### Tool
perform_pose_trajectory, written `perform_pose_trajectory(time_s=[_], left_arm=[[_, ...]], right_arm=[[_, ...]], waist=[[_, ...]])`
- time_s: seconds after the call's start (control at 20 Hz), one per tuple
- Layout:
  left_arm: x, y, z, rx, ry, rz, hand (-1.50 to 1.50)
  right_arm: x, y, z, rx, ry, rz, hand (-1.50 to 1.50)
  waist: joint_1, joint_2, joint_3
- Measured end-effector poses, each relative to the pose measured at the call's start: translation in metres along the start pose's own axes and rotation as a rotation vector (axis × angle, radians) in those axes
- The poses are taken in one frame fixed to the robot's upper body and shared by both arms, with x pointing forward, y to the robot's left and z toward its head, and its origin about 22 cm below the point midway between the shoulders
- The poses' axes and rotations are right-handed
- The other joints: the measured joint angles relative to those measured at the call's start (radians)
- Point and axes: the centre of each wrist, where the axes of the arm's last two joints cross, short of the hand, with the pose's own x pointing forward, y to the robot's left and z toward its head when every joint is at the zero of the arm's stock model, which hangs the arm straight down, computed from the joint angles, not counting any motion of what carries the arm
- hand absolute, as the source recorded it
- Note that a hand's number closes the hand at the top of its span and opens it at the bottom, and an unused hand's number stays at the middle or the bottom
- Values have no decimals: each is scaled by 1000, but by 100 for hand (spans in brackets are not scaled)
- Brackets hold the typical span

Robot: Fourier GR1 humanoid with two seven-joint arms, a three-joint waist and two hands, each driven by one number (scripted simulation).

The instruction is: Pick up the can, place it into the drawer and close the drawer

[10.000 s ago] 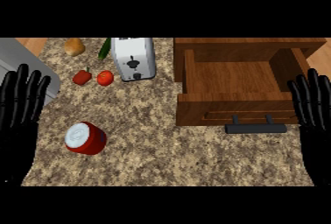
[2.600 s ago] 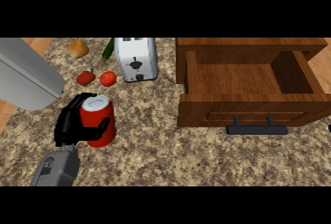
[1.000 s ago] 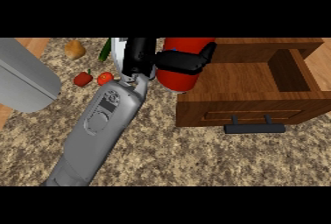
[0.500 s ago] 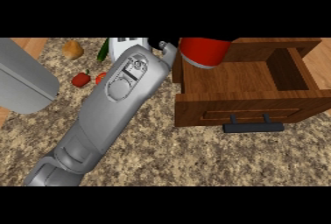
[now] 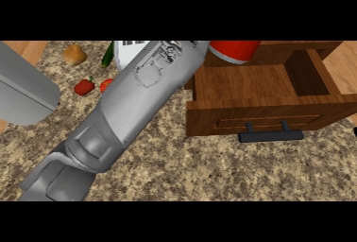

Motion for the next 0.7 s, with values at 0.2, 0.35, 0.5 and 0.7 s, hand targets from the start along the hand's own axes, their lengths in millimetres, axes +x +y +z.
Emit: perform_pose_trajectory(time_s=[0.2, 0.35, 0.5, 0.7], left_arm=[[-1, -4, -6, 2, 4, -27, 150], [-9, -6, -7, 7, 13, -46, 150], [-15, -6, -10, 16, 23, -56, 150], [-24, -8, -9, 29, 19, -85, 150]], right_arm=[[0, 2, -5, 5, 1, 0, -150], [-4, 5, -10, 13, -2, -6, -150], [-3, 6, -12, 17, -9, -7, -150], [0, 8, -19, 26, -8, -5, -150]], waist=[[-8, 2, 1], [-20, 5, 1], [-27, 7, 1], [-37, 9, 1]])
